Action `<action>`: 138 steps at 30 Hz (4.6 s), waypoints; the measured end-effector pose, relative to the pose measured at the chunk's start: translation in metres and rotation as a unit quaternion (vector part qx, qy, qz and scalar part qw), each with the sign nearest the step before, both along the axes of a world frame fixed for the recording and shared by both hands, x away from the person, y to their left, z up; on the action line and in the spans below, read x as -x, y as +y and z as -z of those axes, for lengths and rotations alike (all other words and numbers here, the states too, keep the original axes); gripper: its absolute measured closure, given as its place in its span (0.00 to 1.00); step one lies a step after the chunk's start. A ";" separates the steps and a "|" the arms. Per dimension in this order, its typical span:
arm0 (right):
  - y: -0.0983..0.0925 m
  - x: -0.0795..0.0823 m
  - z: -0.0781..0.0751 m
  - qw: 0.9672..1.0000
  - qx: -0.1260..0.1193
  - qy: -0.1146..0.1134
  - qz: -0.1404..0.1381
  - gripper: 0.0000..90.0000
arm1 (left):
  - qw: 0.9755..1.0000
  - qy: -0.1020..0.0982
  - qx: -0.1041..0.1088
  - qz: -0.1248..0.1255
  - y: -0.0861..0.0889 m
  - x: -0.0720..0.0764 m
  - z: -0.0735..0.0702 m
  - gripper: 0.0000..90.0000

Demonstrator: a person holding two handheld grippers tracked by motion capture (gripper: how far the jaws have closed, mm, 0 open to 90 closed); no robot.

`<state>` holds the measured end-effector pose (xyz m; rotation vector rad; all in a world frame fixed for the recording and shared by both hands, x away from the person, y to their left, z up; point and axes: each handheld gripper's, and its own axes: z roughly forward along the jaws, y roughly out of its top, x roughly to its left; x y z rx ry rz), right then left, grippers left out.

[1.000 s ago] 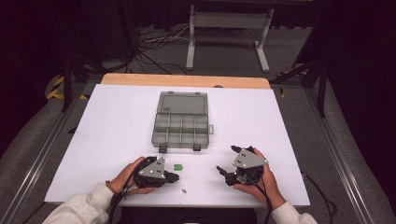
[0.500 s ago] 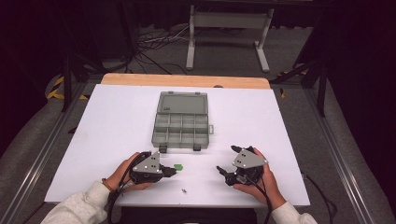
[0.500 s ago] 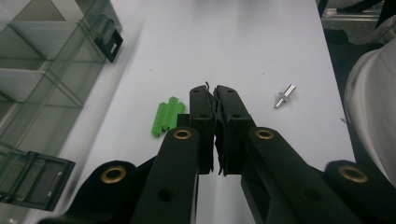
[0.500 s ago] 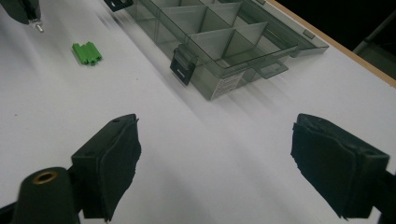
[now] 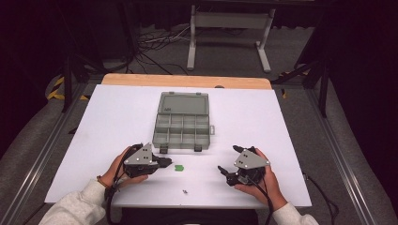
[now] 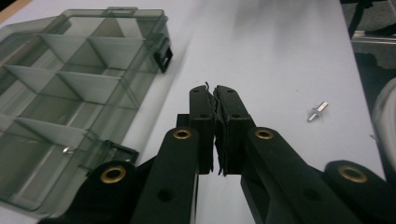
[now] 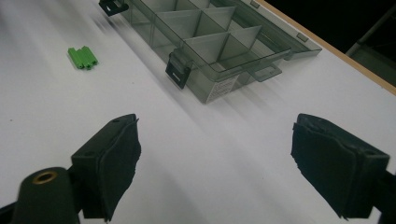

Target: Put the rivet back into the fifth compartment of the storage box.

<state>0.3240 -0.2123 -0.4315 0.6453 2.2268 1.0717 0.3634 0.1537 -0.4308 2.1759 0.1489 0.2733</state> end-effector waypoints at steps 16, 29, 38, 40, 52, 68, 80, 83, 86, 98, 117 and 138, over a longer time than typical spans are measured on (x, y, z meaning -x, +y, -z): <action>0.000 -0.001 0.001 1.000 0.000 0.000 0.001 0.17 | 0.999 -0.006 0.024 -0.042 0.013 -0.016 -0.007 0.96; 0.001 -0.002 0.003 1.000 0.002 0.003 0.000 0.17 | 0.997 -0.014 0.027 -0.070 0.019 -0.031 -0.010 0.96; 0.001 -0.002 0.003 1.000 0.003 0.004 -0.001 0.17 | 0.996 -0.013 0.028 -0.087 0.019 -0.044 -0.009 0.96; 0.001 -0.002 0.003 1.000 0.002 0.004 -0.001 0.17 | 0.995 -0.011 0.029 -0.091 0.019 -0.047 -0.009 0.96; 0.001 -0.002 0.004 1.000 0.003 0.005 0.000 0.17 | 0.995 -0.008 0.021 -0.102 0.016 -0.060 -0.005 0.96; 0.001 -0.003 0.004 1.000 0.003 0.006 0.000 0.17 | 0.993 -0.005 0.007 -0.122 0.016 -0.072 0.003 0.96; 0.001 -0.002 0.004 1.000 0.003 0.004 -0.001 0.17 | 0.991 0.000 0.001 -0.132 0.017 -0.075 0.007 0.96; 0.001 -0.002 0.004 1.000 0.002 0.004 -0.001 0.17 | 0.991 0.000 0.000 -0.133 0.017 -0.074 0.006 0.95; 0.000 -0.002 0.003 1.000 0.002 0.004 -0.001 0.17 | 0.992 -0.005 -0.005 -0.130 0.016 -0.073 0.006 0.89; 0.000 -0.001 0.003 1.000 0.001 0.003 0.000 0.17 | 0.994 -0.032 0.014 -0.104 0.015 -0.054 -0.007 0.73; -0.001 -0.001 0.002 1.000 0.000 0.003 0.000 0.17 | 0.998 -0.055 -0.007 -0.021 -0.011 -0.014 -0.015 0.54; 0.000 -0.001 0.003 1.000 0.004 0.004 -0.001 0.17 | 0.998 0.023 -0.033 0.038 -0.051 0.026 0.016 0.14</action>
